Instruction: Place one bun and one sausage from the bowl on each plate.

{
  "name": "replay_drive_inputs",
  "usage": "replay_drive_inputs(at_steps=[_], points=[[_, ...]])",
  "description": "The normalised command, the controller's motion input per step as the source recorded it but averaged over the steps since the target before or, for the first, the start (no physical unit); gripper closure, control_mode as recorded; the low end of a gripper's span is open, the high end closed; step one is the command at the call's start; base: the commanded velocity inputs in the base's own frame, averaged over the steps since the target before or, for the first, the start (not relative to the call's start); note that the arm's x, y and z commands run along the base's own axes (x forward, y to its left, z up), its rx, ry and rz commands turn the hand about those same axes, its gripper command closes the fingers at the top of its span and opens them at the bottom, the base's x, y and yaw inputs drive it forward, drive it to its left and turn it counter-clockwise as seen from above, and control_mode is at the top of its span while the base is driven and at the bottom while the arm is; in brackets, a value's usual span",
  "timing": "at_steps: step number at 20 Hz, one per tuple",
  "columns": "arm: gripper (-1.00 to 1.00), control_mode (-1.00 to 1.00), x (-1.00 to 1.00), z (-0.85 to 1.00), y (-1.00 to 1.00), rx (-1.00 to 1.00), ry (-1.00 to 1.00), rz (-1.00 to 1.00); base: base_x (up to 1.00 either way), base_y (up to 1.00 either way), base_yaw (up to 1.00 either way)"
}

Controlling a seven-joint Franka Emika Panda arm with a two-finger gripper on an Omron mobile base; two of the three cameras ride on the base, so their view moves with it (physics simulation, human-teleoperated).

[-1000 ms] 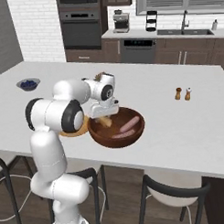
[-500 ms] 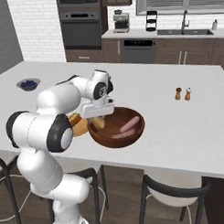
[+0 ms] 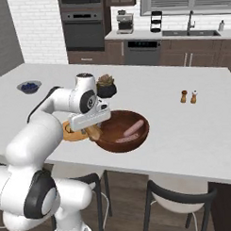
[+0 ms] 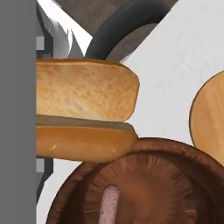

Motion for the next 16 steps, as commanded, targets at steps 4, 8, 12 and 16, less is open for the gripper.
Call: replay_drive_inputs(at_steps=[4,8,12,16], points=[[1.0,-1.0,-0.27,0.01,0.25,-0.06,-0.03,0.0,0.0,0.0,0.0],[1.0,-1.0,0.0,0.0,0.0,0.0,0.0,0.0,0.0,0.0,0.0],[1.0,-1.0,0.0,0.0,0.04,0.0,0.0,0.0,0.0,0.0,0.0],[1.0,-1.0,-0.01,0.0,0.49,0.0,-0.06,-0.1,0.0,0.0,0.0]])
